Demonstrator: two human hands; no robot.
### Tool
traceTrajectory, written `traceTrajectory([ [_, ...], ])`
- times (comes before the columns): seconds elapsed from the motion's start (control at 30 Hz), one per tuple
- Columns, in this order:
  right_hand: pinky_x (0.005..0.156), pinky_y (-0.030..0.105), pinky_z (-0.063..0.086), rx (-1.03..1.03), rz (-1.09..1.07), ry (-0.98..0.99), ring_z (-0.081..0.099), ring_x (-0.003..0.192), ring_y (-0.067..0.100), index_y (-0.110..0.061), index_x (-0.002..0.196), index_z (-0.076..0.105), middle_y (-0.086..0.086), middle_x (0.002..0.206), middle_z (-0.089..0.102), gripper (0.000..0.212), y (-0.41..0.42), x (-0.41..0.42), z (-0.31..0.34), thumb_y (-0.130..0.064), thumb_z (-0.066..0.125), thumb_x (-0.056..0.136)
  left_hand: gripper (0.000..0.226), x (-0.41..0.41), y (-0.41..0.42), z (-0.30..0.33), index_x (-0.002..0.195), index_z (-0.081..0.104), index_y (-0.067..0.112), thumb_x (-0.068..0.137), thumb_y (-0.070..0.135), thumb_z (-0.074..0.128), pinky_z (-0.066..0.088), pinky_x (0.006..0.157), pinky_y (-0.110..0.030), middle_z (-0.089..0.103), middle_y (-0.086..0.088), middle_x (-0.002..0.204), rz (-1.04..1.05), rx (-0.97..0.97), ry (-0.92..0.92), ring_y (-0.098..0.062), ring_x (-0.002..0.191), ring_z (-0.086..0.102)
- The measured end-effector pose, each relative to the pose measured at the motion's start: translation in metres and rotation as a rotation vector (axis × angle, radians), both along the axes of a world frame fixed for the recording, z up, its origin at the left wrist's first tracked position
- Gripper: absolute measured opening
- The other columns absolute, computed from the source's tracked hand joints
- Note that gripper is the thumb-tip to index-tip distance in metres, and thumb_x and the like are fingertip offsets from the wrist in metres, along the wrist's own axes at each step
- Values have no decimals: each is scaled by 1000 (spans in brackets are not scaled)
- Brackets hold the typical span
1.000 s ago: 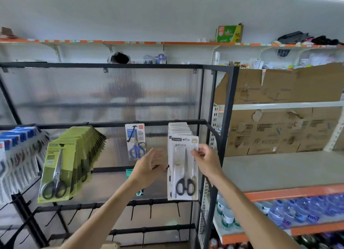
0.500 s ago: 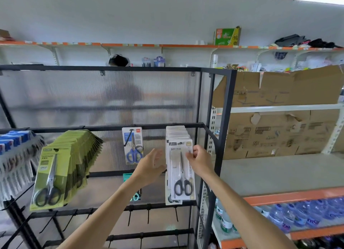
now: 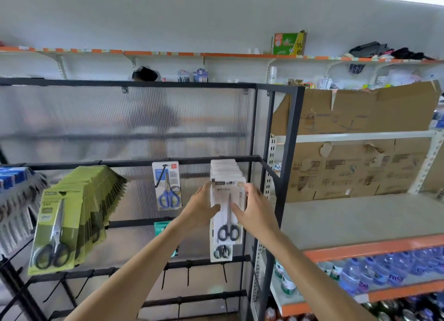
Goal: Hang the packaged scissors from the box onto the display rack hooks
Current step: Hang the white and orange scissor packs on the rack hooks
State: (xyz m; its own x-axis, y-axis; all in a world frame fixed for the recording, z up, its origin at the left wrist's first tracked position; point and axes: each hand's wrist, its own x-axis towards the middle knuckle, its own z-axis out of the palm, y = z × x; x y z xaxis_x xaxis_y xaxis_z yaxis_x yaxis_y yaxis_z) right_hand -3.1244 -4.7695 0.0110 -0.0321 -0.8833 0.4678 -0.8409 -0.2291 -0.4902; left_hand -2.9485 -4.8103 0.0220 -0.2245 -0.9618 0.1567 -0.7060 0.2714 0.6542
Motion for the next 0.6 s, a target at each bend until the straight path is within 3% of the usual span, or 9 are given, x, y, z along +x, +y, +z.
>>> traceTrajectory([
  [0.13,74,25,49,82,-16,13,63,101,20,-12,134,42,5,122,61,60,3,-3,-3,-47,65,91,78,-4,1,-2,155,22,20,90,18,66,32,108,-29,38,-2,155,-5,-2,7,-22,141,37],
  [0.37,73,26,47,72,-15,24,63,100,20,-14,131,45,3,118,62,53,2,-4,1,-40,67,91,72,-7,-4,-2,149,32,23,86,21,68,40,107,-35,52,3,144,3,3,23,-22,131,50],
  [0.5,73,26,50,63,-6,30,64,98,20,-14,133,45,3,119,62,54,5,-5,0,-40,67,91,74,-4,1,-3,150,30,21,87,19,68,37,106,-33,47,0,149,-8,-12,12,-23,135,46],
  [0.6,72,23,46,78,12,86,65,99,21,-11,133,44,6,121,61,54,14,-4,-8,-40,65,93,82,16,16,-14,156,19,19,90,22,66,33,113,-37,34,-4,158,-30,-53,-107,-25,140,38],
])
